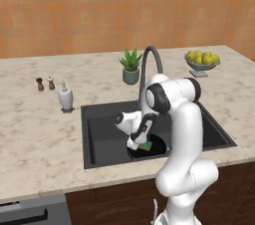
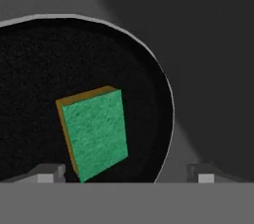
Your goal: Pick the pan and sponge and place them into the sink. Then turn on the water.
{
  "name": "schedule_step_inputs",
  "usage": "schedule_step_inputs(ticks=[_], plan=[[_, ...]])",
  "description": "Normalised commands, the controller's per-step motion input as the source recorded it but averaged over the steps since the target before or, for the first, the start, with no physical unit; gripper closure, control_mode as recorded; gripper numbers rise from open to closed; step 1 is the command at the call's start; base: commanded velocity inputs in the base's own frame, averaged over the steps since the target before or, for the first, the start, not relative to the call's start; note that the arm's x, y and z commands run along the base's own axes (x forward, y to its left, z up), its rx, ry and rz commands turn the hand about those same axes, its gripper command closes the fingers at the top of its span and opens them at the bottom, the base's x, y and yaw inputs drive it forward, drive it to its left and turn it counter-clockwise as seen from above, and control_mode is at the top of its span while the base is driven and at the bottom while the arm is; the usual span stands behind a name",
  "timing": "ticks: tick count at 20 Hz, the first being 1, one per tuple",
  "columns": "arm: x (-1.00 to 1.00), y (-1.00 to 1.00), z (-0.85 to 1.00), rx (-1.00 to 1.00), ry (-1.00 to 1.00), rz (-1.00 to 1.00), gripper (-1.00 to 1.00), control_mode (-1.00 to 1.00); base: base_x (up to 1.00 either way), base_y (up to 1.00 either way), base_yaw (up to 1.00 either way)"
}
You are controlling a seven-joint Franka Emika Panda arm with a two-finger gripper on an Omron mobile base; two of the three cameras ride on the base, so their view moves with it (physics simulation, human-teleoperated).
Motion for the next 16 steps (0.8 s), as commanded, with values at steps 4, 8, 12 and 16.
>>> schedule_step_inputs(ticks=[4, 8, 12, 16], plan=[[-0.3, 0.33, 0.71, 0.03, -0.34, -0.11, -1.0, -1.0, 0.0, 0.0, 0.0], [-0.26, 0.69, 0.77, 0.0, -0.39, -0.12, -1.0, -1.0, 0.0, 0.0, 0.0], [-0.28, 0.64, 0.94, 0.0, -0.34, -0.14, -1.0, -1.0, 0.0, 0.0, 0.0], [-0.4, 0.54, 1.0, 0.0, -0.23, -0.06, -1.0, -1.0, 0.0, 0.0, 0.0]])
